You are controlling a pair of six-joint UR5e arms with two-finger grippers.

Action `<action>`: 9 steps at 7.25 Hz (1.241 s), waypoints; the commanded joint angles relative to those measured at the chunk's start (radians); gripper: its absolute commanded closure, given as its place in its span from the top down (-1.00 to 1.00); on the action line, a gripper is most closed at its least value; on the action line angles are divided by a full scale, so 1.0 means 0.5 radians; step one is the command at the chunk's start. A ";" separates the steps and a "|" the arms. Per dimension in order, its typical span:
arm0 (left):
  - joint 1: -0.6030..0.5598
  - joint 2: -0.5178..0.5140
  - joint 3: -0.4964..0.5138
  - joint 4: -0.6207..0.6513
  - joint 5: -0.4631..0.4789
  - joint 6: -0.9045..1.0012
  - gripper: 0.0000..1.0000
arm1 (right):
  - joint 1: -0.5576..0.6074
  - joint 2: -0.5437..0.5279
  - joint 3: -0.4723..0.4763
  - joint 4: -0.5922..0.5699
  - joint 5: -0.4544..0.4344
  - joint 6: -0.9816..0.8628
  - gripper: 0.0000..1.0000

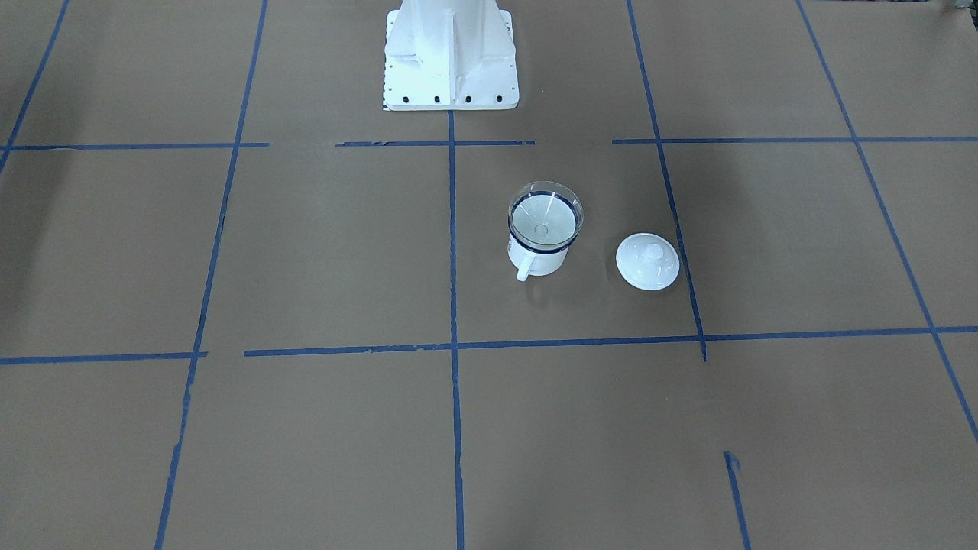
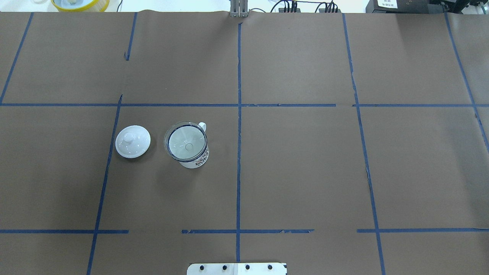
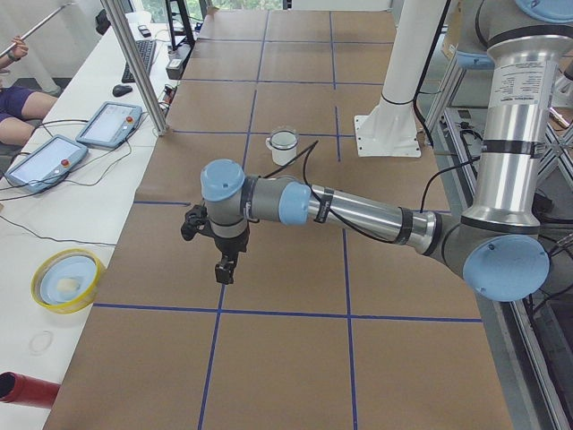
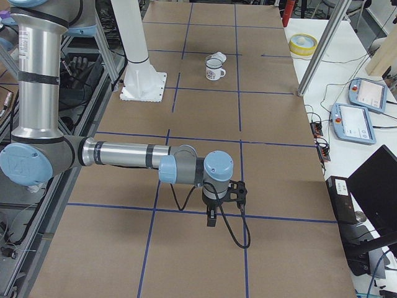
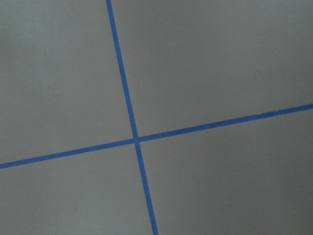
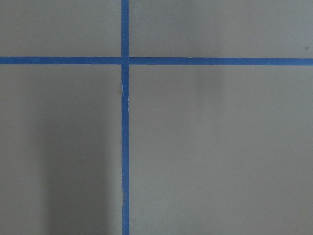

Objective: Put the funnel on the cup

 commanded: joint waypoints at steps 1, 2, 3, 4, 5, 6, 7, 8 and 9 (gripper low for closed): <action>-0.011 0.055 0.191 -0.162 -0.108 0.017 1.00 | 0.000 0.000 0.002 0.000 0.000 0.000 1.00; -0.014 0.064 0.189 -0.157 -0.118 0.008 1.00 | 0.000 0.000 -0.001 0.000 0.000 0.000 1.00; -0.033 0.064 0.192 -0.156 -0.118 0.008 1.00 | 0.000 0.000 -0.001 0.000 0.000 0.000 1.00; -0.036 0.064 0.192 -0.150 -0.118 0.008 1.00 | 0.000 0.000 0.002 0.000 0.000 0.000 1.00; -0.039 0.064 0.192 -0.150 -0.115 0.008 1.00 | 0.000 0.000 -0.001 0.000 0.000 0.000 1.00; -0.039 0.061 0.189 -0.150 -0.115 0.005 1.00 | 0.000 0.000 -0.001 0.000 0.000 0.000 1.00; -0.039 0.058 0.189 -0.150 -0.115 -0.007 1.00 | 0.000 0.000 -0.001 0.000 0.000 0.000 1.00; -0.039 0.058 0.182 -0.150 -0.112 -0.008 1.00 | 0.000 0.000 -0.001 0.000 0.000 0.000 1.00; -0.039 0.055 0.182 -0.150 -0.109 -0.011 1.00 | 0.000 0.000 0.002 0.000 0.000 0.000 1.00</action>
